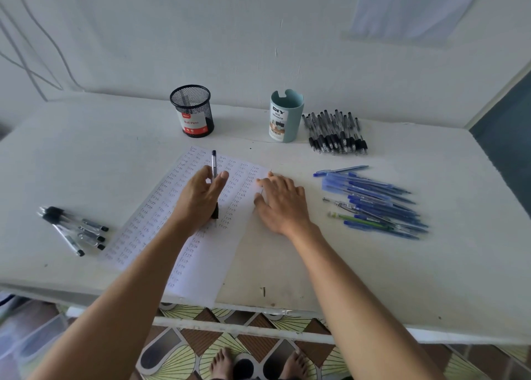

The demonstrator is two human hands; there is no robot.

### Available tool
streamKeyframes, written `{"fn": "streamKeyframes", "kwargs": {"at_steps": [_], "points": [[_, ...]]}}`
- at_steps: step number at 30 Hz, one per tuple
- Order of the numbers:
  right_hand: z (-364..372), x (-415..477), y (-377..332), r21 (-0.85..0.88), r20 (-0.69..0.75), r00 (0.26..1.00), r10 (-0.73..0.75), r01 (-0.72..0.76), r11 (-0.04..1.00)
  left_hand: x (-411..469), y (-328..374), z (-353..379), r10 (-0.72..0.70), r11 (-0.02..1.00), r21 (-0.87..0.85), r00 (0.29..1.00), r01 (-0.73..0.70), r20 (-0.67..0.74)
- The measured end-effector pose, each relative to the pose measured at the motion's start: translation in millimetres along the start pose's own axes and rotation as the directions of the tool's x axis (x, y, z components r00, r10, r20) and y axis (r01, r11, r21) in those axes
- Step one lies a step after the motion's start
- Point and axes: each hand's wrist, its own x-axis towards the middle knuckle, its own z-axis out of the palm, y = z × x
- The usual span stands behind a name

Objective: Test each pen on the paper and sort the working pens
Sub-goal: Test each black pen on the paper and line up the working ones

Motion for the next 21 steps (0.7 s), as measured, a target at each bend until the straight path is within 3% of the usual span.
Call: {"fn": "streamKeyframes", "kwargs": {"at_steps": [7, 12, 14, 17, 19, 21], "points": [[3, -5, 2, -0.032, -0.037, 0.999, -0.035, 0.034, 0.999, 13, 17, 15, -0.262, 0.869, 0.467, 0.954, 0.165, 0.149], [4, -3, 4, -0.022, -0.043, 0.999, -0.027, 0.026, 0.999, 15, 26, 17, -0.301, 0.824, 0.543, 0.937, 0.163, 0.175], [4, -1, 4, 0.0, -0.035, 0.999, -0.018, 0.018, 1.0, 19, 19, 14, -0.254, 0.831, 0.529, 0.963, 0.172, 0.086], [4, 2, 2, 0.073, -0.084, 0.996, 0.025, -0.019, 0.997, 25, 3, 11, -0.009, 0.824, 0.562, 0.993, 0.073, -0.117], [5, 4, -2, 0.096, -0.106, 0.993, 0.055, -0.045, 0.994, 29, -9, 11, 0.1, 0.781, 0.625, 0.988, -0.004, -0.118], [6, 7, -7, 0.115, -0.113, 0.988, 0.101, -0.088, 0.989, 31, -18, 9, 0.036, 0.754, 0.657, 0.998, 0.012, -0.06]]}}
